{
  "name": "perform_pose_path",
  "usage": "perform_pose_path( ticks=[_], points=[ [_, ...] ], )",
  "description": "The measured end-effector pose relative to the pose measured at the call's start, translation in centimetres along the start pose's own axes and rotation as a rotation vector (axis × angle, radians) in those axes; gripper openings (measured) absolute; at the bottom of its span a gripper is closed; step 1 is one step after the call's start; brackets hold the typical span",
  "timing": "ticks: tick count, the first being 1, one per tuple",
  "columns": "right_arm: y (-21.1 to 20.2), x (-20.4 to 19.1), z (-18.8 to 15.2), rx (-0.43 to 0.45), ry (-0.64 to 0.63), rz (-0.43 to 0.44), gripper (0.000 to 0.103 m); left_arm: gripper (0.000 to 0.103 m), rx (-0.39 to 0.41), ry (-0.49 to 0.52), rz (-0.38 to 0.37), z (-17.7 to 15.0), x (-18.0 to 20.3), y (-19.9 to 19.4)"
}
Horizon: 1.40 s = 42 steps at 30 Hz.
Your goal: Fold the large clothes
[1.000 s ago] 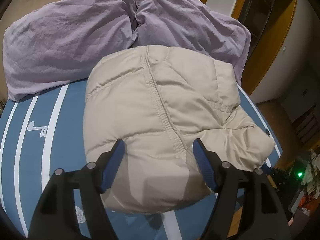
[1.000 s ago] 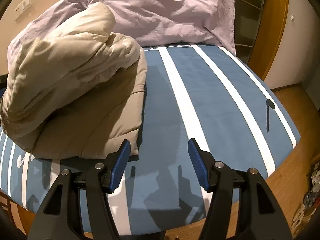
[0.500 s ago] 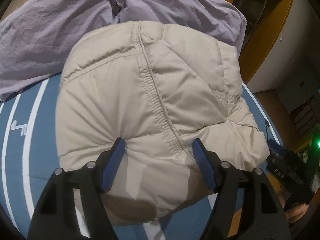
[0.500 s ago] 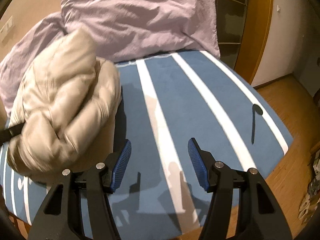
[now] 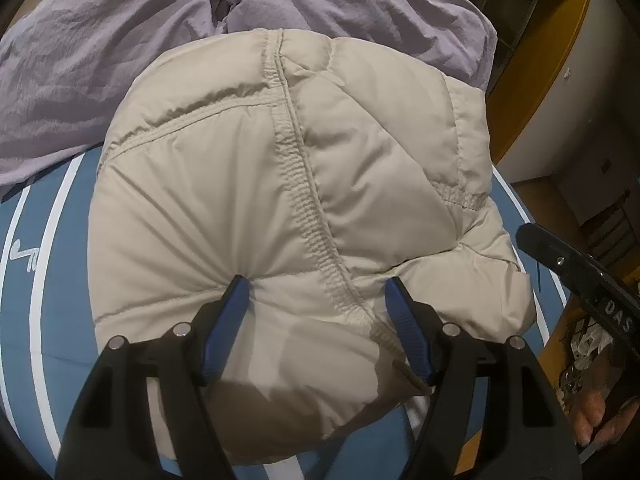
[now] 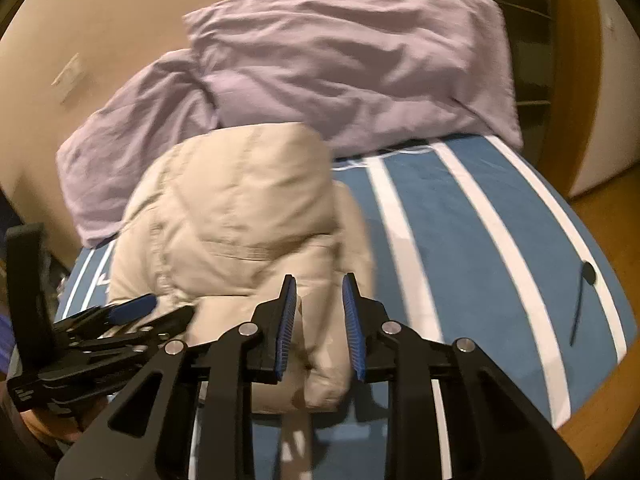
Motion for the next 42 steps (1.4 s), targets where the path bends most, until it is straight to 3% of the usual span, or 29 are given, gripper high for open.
perform_pose_path(
  ticks=[9, 20, 36, 42],
  points=[
    [4.3, -0.6, -2.4, -0.136, -0.061, -0.072, 0.021, 0.07, 0.019, -0.016, -0.031, 0.2, -0.1, -1.3],
    [6.9, -0.3, -3.4, -0.196, -0.067, -0.111, 0.021, 0.07, 0.069, -0.022, -0.04, 2.9, -0.2, -3.1],
    [8.2, 0.0, -3.3, -0.215, -0.073, -0.124, 0.021, 0.072, 0.112, 0.001, 0.096, 7.1, -3.6, -2.4],
    [8.2, 0.1, -3.2, -0.215, -0.067, -0.119, 0.022, 0.079, 0.107, 0.038, 0.127, 7.3, -3.4, -0.8]
  ],
)
Point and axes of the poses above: each gripper's, at about its wrist camera, not at the fingertips, and y roughly the way its jaws point, x to its right, z to its top, the point moved 7 cm from there along y, roughly the way its jaws point, and after that the axes turned 3 degrees about -z, right-handed, at the moved point
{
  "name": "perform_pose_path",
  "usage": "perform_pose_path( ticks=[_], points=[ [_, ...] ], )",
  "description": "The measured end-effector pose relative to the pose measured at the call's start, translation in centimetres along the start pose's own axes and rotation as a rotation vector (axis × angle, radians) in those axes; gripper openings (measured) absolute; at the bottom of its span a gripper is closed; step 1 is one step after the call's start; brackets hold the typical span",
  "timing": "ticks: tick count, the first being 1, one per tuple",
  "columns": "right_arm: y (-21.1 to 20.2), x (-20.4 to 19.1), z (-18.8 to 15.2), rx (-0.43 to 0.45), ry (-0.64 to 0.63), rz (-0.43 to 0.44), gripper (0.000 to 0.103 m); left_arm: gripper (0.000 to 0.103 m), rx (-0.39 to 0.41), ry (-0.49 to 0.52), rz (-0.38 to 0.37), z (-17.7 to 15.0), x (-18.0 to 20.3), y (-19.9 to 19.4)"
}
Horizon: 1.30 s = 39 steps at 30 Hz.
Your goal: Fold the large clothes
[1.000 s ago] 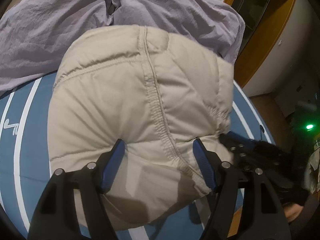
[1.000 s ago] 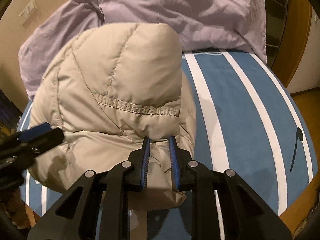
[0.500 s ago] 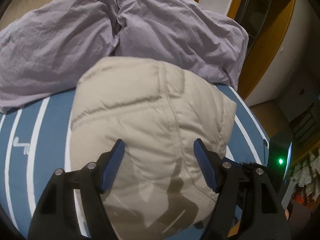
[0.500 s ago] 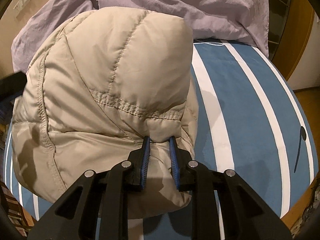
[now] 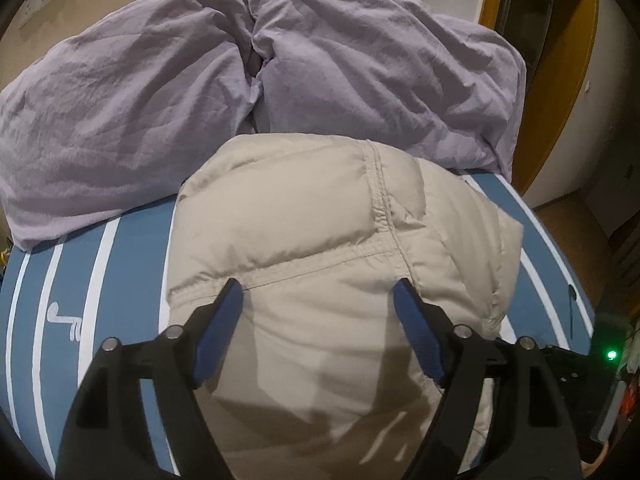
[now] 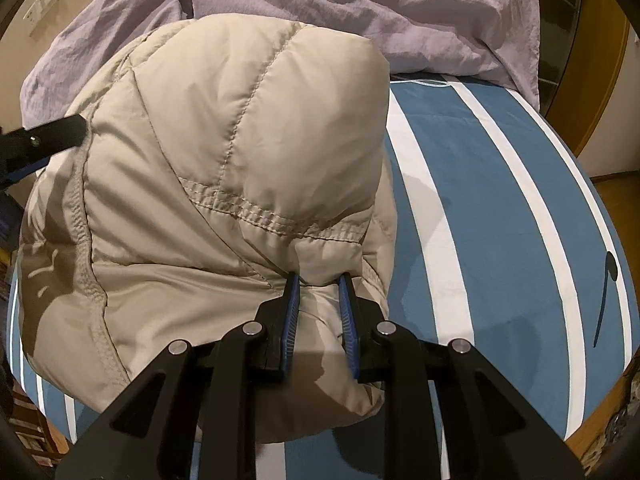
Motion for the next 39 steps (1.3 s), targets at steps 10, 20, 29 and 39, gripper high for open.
perform_pose_path(
  ticks=[10, 20, 29, 39],
  points=[
    [0.3, 0.2, 0.2, -0.002, 0.013, 0.017, 0.022, 0.082, 0.005, 0.019, 0.021, -0.3, -0.3, 1.9],
    [0.4, 0.4, 0.2, 0.002, 0.013, 0.024, 0.023, 0.084, 0.009, 0.016, 0.003, -0.6, -1.0, 3.6],
    [-1.0, 0.7, 0.8, 0.026, 0.024, 0.016, 0.031, 0.085, 0.016, 0.004, -0.003, -0.8, -1.8, 4.3],
    [-5.2, -0.1, 7.2, 0.18, 0.045, 0.072, 0.035, 0.086, 0.017, -0.016, -0.016, -0.8, -2.3, 4.6]
  ],
)
Point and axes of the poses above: each gripper's, at about its wrist camera, not at the fingertips, and y roughly the way its jaws point, x to its right, z to its top, the point moved 7 cm from there along y, roughly the way its jaws point, and after that the axes turned 3 degrees about -z, right-handed, at the moved point
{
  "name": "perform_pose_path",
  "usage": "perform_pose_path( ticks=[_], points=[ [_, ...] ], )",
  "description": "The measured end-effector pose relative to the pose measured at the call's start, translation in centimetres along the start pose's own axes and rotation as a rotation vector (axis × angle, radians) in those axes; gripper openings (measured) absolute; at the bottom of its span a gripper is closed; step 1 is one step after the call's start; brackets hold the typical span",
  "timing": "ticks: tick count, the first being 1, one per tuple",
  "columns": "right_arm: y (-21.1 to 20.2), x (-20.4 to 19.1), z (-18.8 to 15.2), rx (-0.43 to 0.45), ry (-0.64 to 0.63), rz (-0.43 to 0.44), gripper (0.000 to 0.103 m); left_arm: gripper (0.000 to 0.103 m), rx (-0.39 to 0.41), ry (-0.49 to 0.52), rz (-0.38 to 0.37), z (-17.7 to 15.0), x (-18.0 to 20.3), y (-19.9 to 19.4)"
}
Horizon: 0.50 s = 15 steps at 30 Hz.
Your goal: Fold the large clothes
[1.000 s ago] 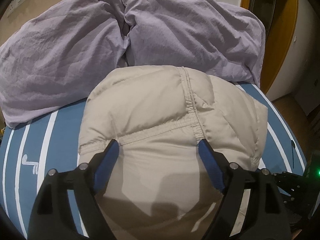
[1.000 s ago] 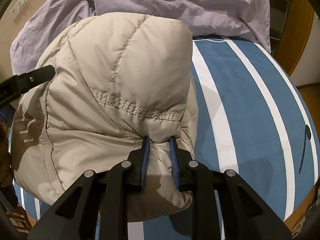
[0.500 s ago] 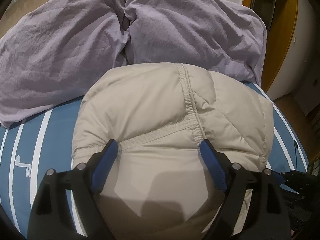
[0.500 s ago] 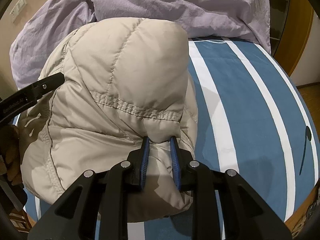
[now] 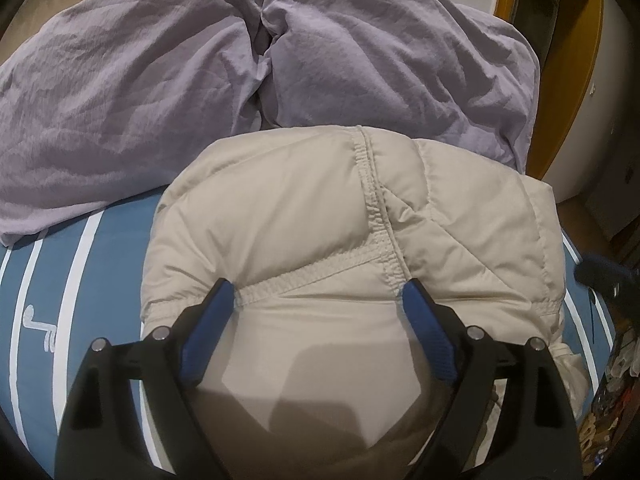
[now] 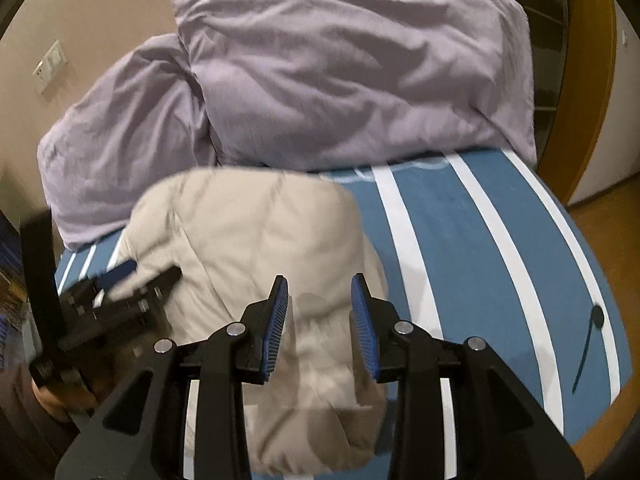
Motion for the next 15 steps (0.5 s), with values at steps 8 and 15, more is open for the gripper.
perform_pose_path(
  ticks=[8, 15],
  points=[
    [3.1, -2.2, 1.9, 0.018, -0.035, -0.008, 0.035, 0.087, 0.001, -0.007, -0.003, 0.0, -0.1, 0.0],
    [6.1, -1.7, 0.6, -0.016, -0.049, -0.033, 0.035, 0.087, 0.003, -0.002, 0.002, 0.2, 0.0, -0.1]
  ],
)
Point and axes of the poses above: each gripper's, at about its wrist camera, not at the fingertips, and y roughly the way its jaws point, x to its right, z to its top, the point moved 7 cm from there along y, roughly the way its jaws point, and after that the axes turned 3 degrees about -z, right-handed, at the moved point
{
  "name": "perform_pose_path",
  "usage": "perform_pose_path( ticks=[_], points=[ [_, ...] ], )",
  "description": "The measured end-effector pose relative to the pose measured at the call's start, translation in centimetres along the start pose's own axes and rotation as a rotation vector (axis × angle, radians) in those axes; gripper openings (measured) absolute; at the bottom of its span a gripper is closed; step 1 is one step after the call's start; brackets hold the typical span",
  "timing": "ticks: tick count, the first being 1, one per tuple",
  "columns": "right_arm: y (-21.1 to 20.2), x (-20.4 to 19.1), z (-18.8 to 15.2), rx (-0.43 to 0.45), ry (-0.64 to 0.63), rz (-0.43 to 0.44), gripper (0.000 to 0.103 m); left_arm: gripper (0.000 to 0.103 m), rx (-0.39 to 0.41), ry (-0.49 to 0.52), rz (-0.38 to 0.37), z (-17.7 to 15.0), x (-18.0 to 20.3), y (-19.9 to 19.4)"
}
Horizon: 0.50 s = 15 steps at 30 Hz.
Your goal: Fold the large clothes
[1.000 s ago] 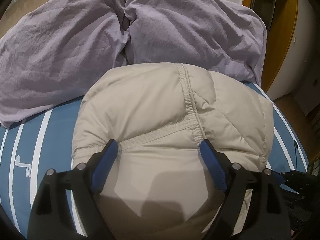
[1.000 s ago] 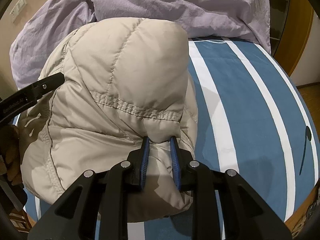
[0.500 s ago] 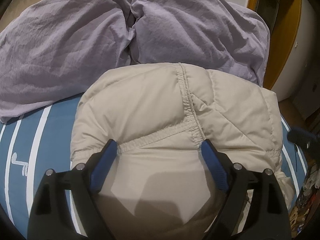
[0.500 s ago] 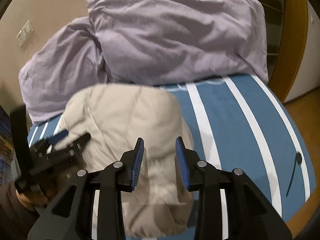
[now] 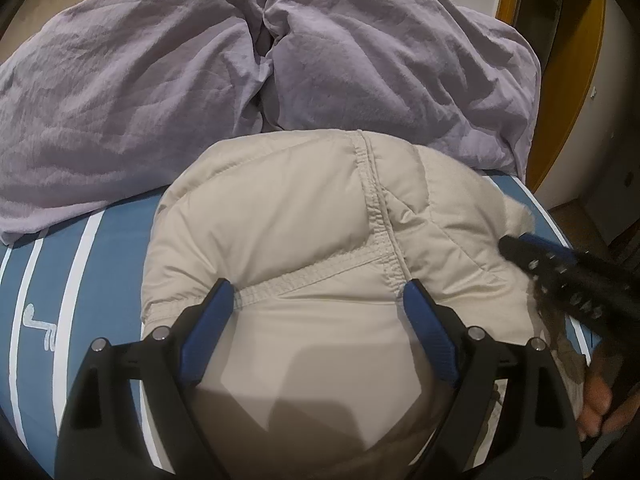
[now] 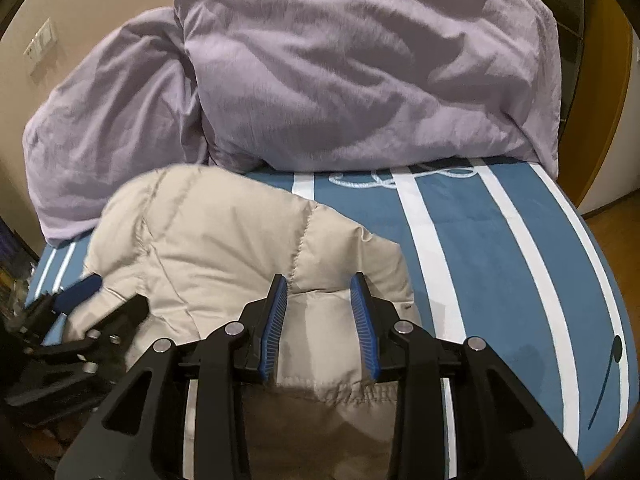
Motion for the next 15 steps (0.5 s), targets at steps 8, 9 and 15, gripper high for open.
perform_pose_path(
  ticks=[8, 9, 15],
  points=[
    [1.7, 0.0, -1.1, -0.024, -0.006, 0.001, 0.035, 0.086, 0.006, -0.007, -0.002, 1.1, 0.5, -1.1],
    [1.8, 0.0, -1.1, -0.025, -0.005, 0.001, 0.035, 0.086, 0.006, -0.018, -0.004, 1.4, 0.5, -1.3],
    [2.1, 0.2, -1.3, -0.031, 0.005, 0.012, 0.035, 0.086, 0.033, -0.043, 0.019, 3.5, 0.0, -2.1]
  ],
)
Point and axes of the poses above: each gripper's, at about its wrist camera, not at the fingertips, and y roughly the way its jaws point, x to its right, z to its top, the point moved 7 cm from there along y, roughly the way its jaws point, and after that the axes turned 3 degrees about -z, right-handed, at the moved point
